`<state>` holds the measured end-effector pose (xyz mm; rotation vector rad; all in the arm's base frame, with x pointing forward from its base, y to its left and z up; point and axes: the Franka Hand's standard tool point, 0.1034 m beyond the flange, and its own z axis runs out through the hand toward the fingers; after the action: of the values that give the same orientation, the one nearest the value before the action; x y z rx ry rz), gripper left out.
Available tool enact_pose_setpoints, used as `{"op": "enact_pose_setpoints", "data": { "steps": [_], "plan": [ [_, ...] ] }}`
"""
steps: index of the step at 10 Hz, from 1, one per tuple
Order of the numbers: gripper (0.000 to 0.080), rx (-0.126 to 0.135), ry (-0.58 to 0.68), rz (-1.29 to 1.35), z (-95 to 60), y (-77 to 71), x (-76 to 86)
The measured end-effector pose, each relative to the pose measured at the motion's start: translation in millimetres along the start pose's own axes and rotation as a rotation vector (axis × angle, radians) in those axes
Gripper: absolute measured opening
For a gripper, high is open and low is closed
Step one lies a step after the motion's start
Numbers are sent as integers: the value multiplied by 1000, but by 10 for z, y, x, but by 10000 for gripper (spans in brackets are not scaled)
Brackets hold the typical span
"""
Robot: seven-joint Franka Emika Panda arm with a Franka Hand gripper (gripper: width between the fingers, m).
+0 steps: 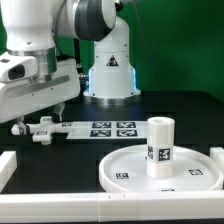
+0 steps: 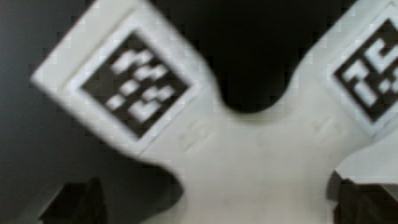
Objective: Assemble round table
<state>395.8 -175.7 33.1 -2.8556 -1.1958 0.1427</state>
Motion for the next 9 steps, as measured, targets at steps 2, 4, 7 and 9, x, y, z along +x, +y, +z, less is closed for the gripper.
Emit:
{"op": "enact_pose_setpoints", "data": {
  "steps": [2, 4, 7, 9],
  "plan": [
    [649, 2, -2, -14, 8, -29, 21],
    [649, 8, -3, -22, 1, -35, 26],
    [649, 5, -4, -46, -25, -30, 37],
    [649, 5, -5, -69, -28, -36, 48]
  ]
}}
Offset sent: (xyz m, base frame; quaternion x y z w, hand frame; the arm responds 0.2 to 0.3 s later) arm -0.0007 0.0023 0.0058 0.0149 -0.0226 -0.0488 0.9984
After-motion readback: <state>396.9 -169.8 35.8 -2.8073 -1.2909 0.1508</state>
